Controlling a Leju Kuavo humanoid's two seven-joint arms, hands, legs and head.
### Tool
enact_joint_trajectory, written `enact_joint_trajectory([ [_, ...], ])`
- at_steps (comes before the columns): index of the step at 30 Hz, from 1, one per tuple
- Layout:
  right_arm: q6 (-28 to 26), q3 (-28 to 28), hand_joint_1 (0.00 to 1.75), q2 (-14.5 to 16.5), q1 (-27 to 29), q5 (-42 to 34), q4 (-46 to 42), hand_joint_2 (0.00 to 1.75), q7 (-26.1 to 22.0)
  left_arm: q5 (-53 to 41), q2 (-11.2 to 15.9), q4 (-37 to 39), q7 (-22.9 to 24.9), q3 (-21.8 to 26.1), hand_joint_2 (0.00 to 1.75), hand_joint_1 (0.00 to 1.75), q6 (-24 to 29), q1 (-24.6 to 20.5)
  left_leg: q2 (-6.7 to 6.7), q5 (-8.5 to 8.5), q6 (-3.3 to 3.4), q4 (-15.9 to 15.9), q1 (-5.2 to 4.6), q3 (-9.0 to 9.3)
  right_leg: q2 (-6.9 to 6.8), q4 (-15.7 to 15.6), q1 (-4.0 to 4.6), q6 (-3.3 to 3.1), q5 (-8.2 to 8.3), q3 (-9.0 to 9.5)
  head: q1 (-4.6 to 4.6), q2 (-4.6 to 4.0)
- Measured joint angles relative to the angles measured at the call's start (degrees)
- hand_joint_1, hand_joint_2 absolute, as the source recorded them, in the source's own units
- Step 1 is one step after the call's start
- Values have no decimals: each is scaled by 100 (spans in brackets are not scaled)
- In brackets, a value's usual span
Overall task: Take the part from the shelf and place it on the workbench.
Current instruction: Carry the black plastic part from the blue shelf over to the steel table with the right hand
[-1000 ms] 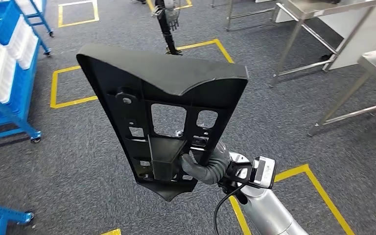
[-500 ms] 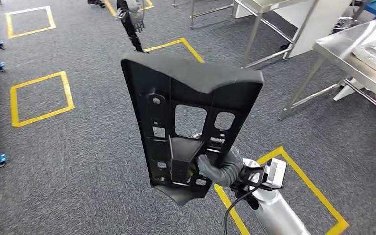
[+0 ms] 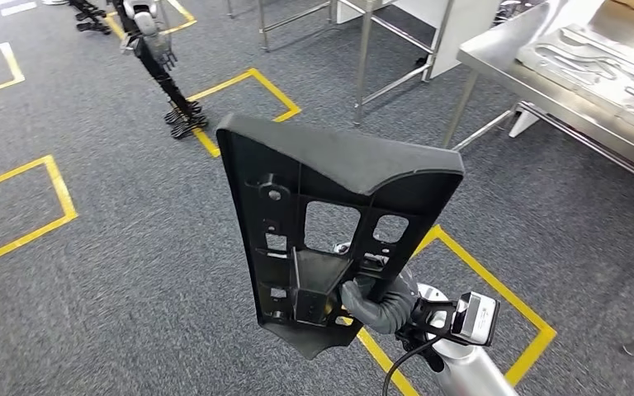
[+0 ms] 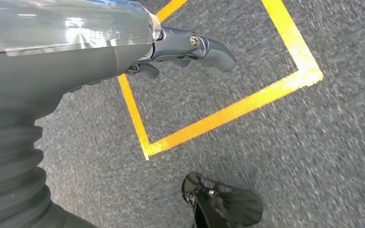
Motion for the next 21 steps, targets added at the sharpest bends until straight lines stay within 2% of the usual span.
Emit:
enact_joint_trajectory([
  [1,12,0,175,0,0,5,-5,175,3,0,-2,0,0,7,175,0,2,-1,-68,243,16,-392,2,165,78,10,-2,10,-6,9,0,0],
  [2,20,-2,175,0,-6,2,-10,175,6,0,-2,0,0,13,175,0,4,-2,-200,430,40,-809,4,347,148,22,1,26,-14,12,0,0],
  [3,28,-5,175,0,-16,-9,-14,175,12,0,-2,0,-2,21,175,0,6,-3,-317,553,63,-1148,9,498,217,38,2,49,-20,3,0,0],
  [4,41,-14,175,-1,-26,-31,-17,175,18,0,-1,0,-3,30,175,0,7,-5,-406,598,88,-1347,6,585,278,50,-2,80,-22,-15,0,0],
  [5,54,-28,175,-4,-35,-56,-17,175,23,-1,-1,0,-4,37,175,0,7,-12,-433,585,115,-1416,0,616,339,55,-10,116,-15,-38,0,0],
  [6,66,-48,175,-9,-40,-76,-18,175,28,-2,-1,0,-6,42,175,0,5,-22,-378,590,142,-1434,-2,623,402,54,-20,156,-5,-60,0,0],
  [7,78,-77,175,-19,-39,-93,-21,175,31,-4,-3,-1,-5,44,175,0,2,-32,-313,605,180,-1451,1,627,408,62,-28,191,-7,-74,0,0],
  [8,86,-107,175,-32,-42,-104,-27,175,33,-8,-4,-1,-6,45,175,0,-4,-38,-246,621,220,-1475,9,637,311,118,-21,223,-50,-106,1,0],
  [9,95,-135,175,-46,-50,-112,-34,175,34,-13,-6,-2,-6,46,175,0,-10,-38,-175,635,261,-1501,16,647,153,270,-12,251,-153,-182,1,0],
  [11,106,-181,175,-73,-60,-126,-45,175,36,-23,-8,-2,-7,46,175,0,-19,-20,-28,636,311,-1523,6,654,-202,928,-16,301,-511,-508,1,0],
  [12,107,-198,175,-85,-55,-128,-44,175,36,-28,-8,-2,-7,47,175,0,-19,-10,49,629,320,-1521,-1,653,-275,1320,-32,324,-674,-710,0,0],
  [13,107,-217,175,-98,-41,-131,-44,175,37,-34,-7,-2,-7,48,175,0,-19,-5,125,620,320,-1518,-5,653,-306,1610,-49,343,-756,-860,0,0],
  [14,107,-237,175,-114,-28,-132,-43,175,38,-42,-7,-2,-7,49,175,0,-21,-7,199,609,316,-1516,-7,657,-325,1693,-62,357,-724,-907,0,0],
  [15,107,-257,175,-130,-21,-134,-42,175,38,-51,-6,-2,-7,49,175,0,-25,-13,270,596,307,-1513,-7,666,-355,1543,-69,362,-591,-833,0,0],
  [16,108,-275,175,-143,-18,-136,-42,175,39,-58,-6,-2,-7,50,175,0,-31,-23,336,579,294,-1510,-8,684,-422,1186,-69,355,-393,-645,0,0],
  [18,109,-304,175,-158,-26,-141,-44,175,40,-64,-6,-2,-9,50,175,0,-49,-36,455,536,246,-1500,-30,727,-672,381,-28,294,-96,-223,0,0],
  [19,109,-314,175,-160,-31,-146,-45,175,40,-64,-5,-2,-10,50,175,0,-60,-43,508,516,216,-1496,-43,744,-747,149,-4,255,-36,-105,0,0],
  [20,109,-324,175,-162,-36,-151,-46,175,42,-64,-4,-2,-10,50,175,0,-71,-50,563,498,185,-1492,-55,757,-766,60,20,220,-34,-68,0,0],
  [21,109,-334,175,-164,-37,-156,-47,175,44,-64,-3,-2,-10,50,175,0,-80,-63,621,485,153,-1494,-61,772,-688,60,32,190,-28,-79,0,0],
])
